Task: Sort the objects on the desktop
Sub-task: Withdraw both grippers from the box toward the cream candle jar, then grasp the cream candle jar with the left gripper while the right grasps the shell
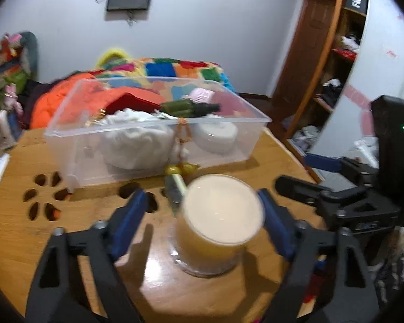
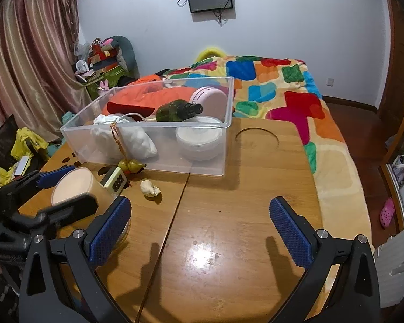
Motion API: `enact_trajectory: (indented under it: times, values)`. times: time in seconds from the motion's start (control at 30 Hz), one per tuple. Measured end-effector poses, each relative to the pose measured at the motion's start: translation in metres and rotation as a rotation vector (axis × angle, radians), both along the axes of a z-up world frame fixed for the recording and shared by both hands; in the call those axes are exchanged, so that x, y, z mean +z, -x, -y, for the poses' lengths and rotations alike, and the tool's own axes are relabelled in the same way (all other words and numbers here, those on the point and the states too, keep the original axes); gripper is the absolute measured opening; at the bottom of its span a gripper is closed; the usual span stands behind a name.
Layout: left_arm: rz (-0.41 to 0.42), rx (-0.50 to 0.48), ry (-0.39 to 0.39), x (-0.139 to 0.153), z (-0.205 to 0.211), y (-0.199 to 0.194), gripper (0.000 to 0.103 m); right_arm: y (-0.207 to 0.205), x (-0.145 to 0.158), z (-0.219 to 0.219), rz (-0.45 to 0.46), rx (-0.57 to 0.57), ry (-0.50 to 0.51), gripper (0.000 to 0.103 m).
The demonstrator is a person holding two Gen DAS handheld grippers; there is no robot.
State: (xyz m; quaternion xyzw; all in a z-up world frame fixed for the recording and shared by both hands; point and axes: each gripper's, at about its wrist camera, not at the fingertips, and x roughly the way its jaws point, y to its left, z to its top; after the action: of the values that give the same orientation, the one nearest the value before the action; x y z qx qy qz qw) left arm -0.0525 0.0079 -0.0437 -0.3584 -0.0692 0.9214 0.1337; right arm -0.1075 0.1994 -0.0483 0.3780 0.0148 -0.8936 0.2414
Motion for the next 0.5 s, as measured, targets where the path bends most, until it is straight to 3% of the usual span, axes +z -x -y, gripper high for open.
enact_trajectory:
  times: [0.1, 0.23, 0.43, 0.5]
  values:
    - [-0.012, -0.036, -0.009, 0.002, -0.003, -0.005, 0.057, 0.002, -0.004, 0.006, 0.012, 0.029, 0.016, 0.101]
    - [-0.043, -0.032, 0.042, 0.006, -0.006, -0.011, 0.056, 0.005, -0.010, 0.018, 0.024, 0.059, 0.002, 0.098]
    - [-0.042, -0.008, 0.042, 0.007, 0.005, -0.014, 0.056, 0.007, -0.013, 0.035, 0.021, 0.110, -0.026, 0.097]
    - [-0.041, 0.003, 0.039, 0.007, 0.010, -0.016, 0.056, 0.005, -0.013, 0.044, 0.007, 0.136, -0.049, 0.086]
